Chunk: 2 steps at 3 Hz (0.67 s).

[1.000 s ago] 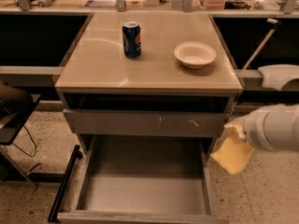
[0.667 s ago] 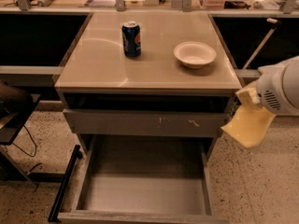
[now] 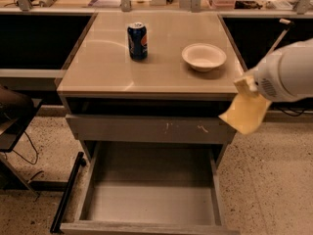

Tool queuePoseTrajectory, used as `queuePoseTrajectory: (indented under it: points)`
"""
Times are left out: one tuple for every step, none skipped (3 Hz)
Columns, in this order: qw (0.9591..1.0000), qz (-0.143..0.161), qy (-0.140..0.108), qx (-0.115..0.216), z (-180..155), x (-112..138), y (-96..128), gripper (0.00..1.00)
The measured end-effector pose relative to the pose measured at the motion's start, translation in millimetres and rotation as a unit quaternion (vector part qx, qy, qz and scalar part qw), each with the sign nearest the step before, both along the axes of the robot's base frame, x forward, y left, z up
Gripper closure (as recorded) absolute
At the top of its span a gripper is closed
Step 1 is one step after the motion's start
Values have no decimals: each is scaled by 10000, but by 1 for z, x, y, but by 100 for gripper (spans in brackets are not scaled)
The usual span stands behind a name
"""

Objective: Pick sponge from middle drawer and place on counter

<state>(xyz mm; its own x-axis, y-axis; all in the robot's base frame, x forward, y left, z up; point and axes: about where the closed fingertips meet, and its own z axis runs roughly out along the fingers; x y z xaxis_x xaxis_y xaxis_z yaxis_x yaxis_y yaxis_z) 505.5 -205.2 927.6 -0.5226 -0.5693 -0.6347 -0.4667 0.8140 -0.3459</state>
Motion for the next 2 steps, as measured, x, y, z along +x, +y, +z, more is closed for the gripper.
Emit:
queuePoseTrajectory:
  points:
    - [9969, 607, -491, 80, 32, 80, 43, 100]
    - [9881, 1081, -1052, 298, 97, 158, 94, 100]
